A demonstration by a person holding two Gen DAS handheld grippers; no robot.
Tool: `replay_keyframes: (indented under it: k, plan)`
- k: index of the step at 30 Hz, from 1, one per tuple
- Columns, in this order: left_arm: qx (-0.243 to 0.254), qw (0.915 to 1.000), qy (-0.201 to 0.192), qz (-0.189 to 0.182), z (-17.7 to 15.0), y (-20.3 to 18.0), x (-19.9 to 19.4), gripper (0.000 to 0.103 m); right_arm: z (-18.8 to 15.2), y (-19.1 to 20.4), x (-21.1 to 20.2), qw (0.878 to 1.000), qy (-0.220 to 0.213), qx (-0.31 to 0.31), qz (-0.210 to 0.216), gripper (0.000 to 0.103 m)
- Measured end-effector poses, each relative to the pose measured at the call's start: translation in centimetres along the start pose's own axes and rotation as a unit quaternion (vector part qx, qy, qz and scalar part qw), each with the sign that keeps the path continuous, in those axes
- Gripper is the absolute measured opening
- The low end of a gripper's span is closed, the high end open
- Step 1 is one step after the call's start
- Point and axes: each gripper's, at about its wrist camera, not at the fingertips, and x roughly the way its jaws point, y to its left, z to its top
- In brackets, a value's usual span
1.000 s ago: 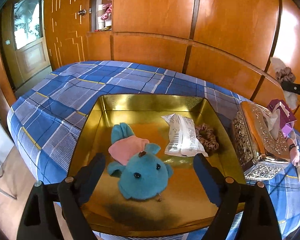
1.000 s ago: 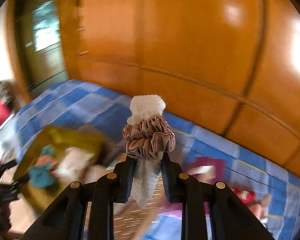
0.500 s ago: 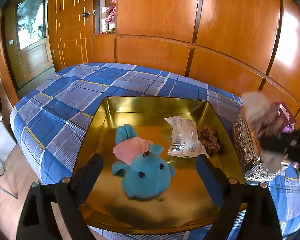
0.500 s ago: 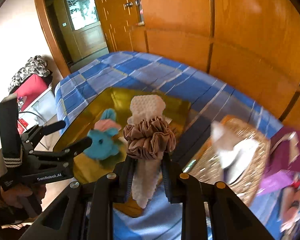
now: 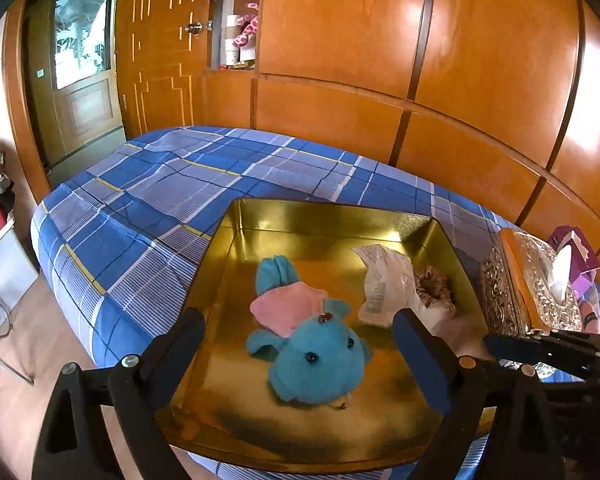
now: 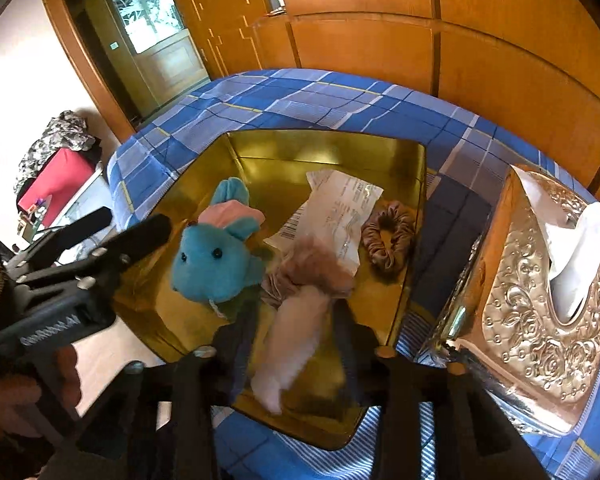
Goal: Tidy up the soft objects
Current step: 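Carry the white sock with scrunchie into the gold tray and open the right tool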
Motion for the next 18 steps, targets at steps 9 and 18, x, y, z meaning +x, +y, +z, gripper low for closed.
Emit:
replay_keyframes:
  k: [9,18]
  plan:
    - [0.022,0.9997,-0.007,-0.007,-0.3,-1.2,-0.5,0.095,-1.2,0.4,-1.3,0.999,-0.026,-0.005,-0.037,0.046]
    - [0.039,0.9991,-0.012,-0.016,-0.5,-2.5,-1.2,0.095,-2.5,1.5,-4.4,0.991,-0.084,-0.028,-0.096,0.062]
